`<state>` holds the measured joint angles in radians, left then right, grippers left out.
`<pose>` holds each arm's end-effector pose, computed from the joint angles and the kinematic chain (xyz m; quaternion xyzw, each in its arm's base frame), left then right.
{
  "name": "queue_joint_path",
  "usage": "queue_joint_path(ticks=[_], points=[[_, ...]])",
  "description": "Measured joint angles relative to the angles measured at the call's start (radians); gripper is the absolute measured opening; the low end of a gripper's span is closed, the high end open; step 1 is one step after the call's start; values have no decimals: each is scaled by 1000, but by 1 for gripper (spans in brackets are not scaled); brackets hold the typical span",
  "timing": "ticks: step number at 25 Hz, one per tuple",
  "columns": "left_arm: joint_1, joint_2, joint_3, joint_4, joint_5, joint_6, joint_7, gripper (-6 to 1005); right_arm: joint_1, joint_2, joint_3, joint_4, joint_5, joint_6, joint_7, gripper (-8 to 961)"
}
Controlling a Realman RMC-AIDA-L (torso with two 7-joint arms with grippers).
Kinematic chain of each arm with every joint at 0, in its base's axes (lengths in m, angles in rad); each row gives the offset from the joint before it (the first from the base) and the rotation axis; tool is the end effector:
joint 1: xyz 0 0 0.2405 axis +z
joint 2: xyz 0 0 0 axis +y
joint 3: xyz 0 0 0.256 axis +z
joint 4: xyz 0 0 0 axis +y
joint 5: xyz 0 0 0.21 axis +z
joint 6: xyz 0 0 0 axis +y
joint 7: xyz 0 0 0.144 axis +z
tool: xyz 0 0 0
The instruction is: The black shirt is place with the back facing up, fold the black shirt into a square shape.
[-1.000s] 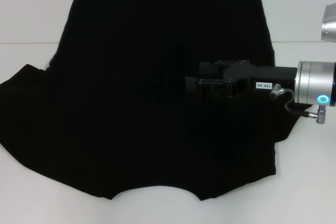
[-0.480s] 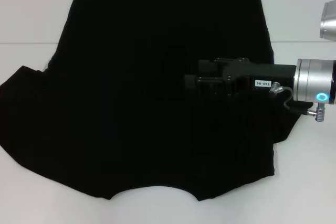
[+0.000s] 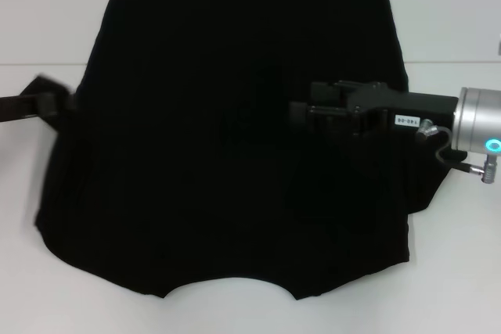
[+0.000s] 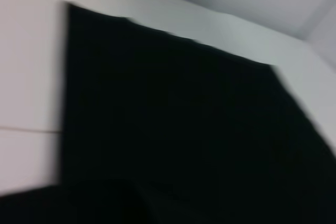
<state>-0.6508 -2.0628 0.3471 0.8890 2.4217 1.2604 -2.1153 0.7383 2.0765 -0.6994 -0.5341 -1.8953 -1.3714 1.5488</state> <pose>-0.3043 0.3951 0.0886 -0.7729 -0.5120 -0.1814 0.3279 0.2004 0.3927 -0.0141 -0.9096 0.2653 0.2889 0.1372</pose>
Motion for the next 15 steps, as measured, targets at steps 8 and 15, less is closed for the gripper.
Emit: queue_joint_path(ticks=[8, 15], points=[[-12, -55, 279, -34, -93, -1, 30, 7, -44, -11, 2, -8, 43, -6, -1, 781], [0, -72, 306, -5, -98, -7, 47, 155, -51, -27, 2, -8, 67, -8, 10, 780]])
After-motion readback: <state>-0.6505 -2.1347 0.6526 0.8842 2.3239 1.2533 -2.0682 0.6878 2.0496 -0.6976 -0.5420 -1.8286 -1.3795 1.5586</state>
